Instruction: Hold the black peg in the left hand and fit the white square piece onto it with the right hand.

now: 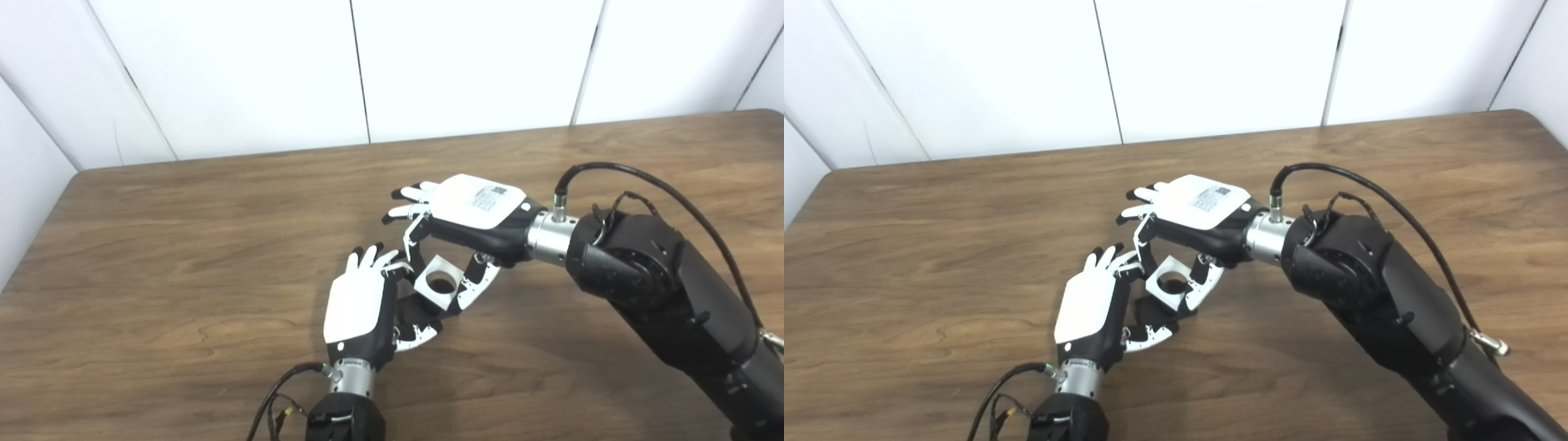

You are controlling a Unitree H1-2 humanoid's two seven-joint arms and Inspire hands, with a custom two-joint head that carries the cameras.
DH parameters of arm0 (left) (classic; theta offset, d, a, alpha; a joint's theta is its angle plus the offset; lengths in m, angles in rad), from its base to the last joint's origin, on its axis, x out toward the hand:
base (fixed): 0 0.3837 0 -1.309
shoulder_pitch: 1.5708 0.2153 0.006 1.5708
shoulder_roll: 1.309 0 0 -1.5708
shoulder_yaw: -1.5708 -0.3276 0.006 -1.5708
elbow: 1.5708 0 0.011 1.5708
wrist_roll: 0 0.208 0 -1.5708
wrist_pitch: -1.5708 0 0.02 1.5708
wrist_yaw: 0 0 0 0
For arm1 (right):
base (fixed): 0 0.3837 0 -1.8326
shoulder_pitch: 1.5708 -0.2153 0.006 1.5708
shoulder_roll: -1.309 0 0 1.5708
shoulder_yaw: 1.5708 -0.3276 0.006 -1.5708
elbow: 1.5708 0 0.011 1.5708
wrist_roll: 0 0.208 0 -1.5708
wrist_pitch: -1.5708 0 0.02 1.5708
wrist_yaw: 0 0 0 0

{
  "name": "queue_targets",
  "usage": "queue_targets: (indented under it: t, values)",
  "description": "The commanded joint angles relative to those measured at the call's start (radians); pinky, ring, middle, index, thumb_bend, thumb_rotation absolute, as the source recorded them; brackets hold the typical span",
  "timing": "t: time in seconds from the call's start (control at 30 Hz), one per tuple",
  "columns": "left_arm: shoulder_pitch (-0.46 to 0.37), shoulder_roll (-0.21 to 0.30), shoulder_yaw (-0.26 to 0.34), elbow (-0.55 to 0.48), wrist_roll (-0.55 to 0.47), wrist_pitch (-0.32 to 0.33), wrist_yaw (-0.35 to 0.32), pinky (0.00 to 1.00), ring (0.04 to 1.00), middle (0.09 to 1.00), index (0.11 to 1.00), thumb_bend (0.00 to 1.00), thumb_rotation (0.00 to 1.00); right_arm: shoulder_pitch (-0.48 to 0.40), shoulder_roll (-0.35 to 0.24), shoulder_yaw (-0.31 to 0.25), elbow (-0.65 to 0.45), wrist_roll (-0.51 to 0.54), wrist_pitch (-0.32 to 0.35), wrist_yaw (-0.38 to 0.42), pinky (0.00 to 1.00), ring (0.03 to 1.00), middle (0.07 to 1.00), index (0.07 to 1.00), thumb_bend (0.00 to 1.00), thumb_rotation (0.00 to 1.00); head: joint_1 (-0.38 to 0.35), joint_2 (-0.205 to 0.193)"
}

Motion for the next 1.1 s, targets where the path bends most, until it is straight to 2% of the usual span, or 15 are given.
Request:
queue_targets:
  t: [0.0,0.87,1.07]
  values:
    - [-0.008,-0.002,-0.008,0.022,0.019,0.013,-0.021,1.0,0.958,0.85,0.487,0.51,0.08,-0.038,0.006,-0.01,-0.013,0.007,-0.017,-0.003,1.0,1.0,0.912,0.488,0.53,0.14,0.0,0.001]
    - [-0.013,-0.008,-0.015,0.011,0.024,0.024,-0.015,1.0,0.953,0.847,0.487,0.51,0.08,-0.029,0.001,-0.006,0.066,-0.007,-0.08,-0.025,1.0,1.0,0.917,0.488,0.53,0.14,0.01,0.001]
    - [-0.014,-0.011,-0.015,0.008,0.029,0.027,-0.016,1.0,0.954,0.847,0.487,0.51,0.08,-0.023,0.001,-0.008,0.061,-0.01,-0.077,-0.02,1.0,1.0,0.918,0.488,0.53,0.14,0.01,0.003]
